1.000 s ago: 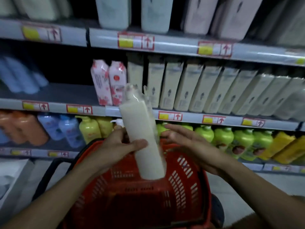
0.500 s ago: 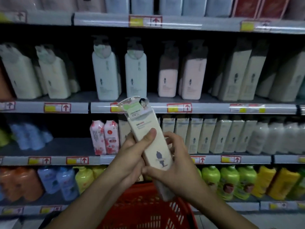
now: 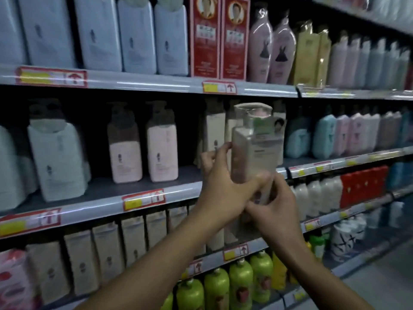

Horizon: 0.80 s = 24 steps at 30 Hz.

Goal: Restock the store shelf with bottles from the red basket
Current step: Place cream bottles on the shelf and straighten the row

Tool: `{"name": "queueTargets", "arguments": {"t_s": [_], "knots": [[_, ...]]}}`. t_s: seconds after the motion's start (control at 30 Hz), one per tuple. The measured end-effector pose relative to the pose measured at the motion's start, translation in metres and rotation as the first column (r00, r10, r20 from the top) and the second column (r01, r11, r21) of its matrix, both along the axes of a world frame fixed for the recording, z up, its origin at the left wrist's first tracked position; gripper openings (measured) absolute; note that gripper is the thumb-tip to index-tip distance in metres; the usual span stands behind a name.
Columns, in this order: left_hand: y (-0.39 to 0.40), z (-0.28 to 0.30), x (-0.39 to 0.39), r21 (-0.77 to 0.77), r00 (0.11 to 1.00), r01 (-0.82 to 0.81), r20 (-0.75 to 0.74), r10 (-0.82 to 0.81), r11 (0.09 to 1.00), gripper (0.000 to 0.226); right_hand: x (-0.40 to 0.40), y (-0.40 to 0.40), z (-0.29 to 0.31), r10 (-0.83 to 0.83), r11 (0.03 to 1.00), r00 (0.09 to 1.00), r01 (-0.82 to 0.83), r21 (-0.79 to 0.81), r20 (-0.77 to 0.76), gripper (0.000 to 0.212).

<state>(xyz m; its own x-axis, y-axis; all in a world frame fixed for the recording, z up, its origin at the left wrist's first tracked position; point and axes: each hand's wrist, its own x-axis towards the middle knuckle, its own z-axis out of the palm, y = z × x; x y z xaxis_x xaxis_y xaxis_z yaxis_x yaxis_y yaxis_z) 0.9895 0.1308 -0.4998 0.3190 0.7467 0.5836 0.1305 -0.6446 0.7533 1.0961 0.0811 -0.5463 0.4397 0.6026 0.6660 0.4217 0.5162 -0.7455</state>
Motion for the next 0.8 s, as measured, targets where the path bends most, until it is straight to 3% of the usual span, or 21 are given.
{"name": "queueTargets", "arguments": {"t_s": [0.17,0.37,0.53,0.7,0.8], "knots": [[0.030,0.001,0.072,0.034,0.999,-0.024,0.027,0.023,0.999,0.041,0.079,0.049,0.006,-0.099,0.986,0.995,0.099,0.131,-0.006,0.053],[0.096,0.017,0.135,0.032,0.982,-0.139,0.133,0.134,0.990,0.032,0.141,0.139,0.025,-0.184,0.968,0.970,0.151,0.200,0.157,0.052],[0.143,0.021,0.176,0.002,0.964,-0.201,0.180,0.197,0.980,0.025,0.160,0.198,0.034,-0.169,0.951,0.973,0.118,0.286,0.159,0.049],[0.164,0.013,0.186,0.063,0.952,-0.298,0.095,0.292,0.952,0.018,0.170,0.223,0.027,-0.127,0.972,0.981,0.093,0.216,0.147,0.073],[0.167,0.020,0.190,0.101,0.936,-0.352,0.021,0.352,0.930,0.032,0.175,0.228,0.029,-0.098,0.986,0.991,0.084,0.144,0.093,0.080]]}}
